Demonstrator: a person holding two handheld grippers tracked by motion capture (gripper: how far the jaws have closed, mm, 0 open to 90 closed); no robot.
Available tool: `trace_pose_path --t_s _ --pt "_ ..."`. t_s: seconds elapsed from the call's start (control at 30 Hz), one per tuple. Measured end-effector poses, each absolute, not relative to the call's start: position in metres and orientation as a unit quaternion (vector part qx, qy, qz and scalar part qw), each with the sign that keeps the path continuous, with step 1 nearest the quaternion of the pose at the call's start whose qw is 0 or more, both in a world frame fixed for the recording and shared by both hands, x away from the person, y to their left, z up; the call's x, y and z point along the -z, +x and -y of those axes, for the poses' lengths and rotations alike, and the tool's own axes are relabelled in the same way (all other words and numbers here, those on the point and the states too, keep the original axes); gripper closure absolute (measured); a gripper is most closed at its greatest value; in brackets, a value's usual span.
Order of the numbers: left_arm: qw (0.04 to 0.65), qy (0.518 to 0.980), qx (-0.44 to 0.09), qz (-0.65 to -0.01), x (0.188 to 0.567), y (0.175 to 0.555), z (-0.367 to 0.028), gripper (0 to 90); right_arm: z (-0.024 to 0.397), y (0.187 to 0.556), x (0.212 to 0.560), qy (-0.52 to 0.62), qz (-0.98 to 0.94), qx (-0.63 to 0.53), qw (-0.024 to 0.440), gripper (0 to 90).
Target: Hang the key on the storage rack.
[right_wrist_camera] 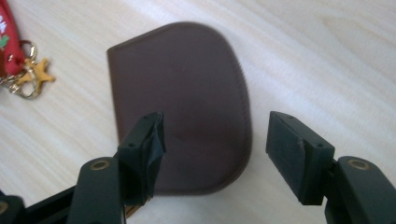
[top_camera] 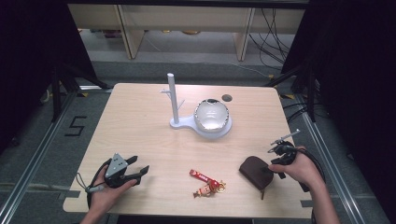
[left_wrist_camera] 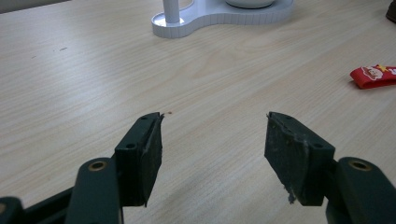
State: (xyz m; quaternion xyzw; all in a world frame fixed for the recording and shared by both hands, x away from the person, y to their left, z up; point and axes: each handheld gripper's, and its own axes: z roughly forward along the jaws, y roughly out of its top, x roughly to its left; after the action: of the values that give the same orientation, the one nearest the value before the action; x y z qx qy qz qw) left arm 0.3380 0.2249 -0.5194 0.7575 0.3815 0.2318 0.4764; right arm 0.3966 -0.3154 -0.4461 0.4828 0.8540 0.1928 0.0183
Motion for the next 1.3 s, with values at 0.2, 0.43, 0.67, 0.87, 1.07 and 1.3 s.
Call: trace_pose_path --t_s 0.2,0.43,0.67,0.87,1.07,1.3 --pt "0.474 0.758 -0.229 -0.385 0.52 0.338 -0.226 36.2 0.315 0.414 0.456 0.48 -0.858 -0.181 -0.014 38.1" --pt "0.476 0.759 -0.226 -0.382 0.522 0.339 -0.225 36.2 0.317 0.426 0.465 0.471 -0.862 -0.179 -0.051 39.0" --pt "0.475 0.76 -0.223 -0.383 0.523 0.338 -0.224 36.2 0.322 0.429 0.469 0.465 -0.859 -0.198 -0.09 51.5" --pt "0.474 0.76 -0.224 -0.385 0.523 0.338 -0.225 36.2 0.322 0.43 0.463 0.456 -0.866 -0.188 -0.083 65.7" --pt "0.473 0.76 -0.224 -0.385 0.522 0.338 -0.225 36.2 0.318 0.425 0.452 0.454 -0.872 -0.175 -0.052 76.4" --pt "0.477 0.76 -0.222 -0.382 0.523 0.339 -0.226 36.2 0.301 0.408 0.428 0.413 -0.892 -0.184 -0.02 83.9"
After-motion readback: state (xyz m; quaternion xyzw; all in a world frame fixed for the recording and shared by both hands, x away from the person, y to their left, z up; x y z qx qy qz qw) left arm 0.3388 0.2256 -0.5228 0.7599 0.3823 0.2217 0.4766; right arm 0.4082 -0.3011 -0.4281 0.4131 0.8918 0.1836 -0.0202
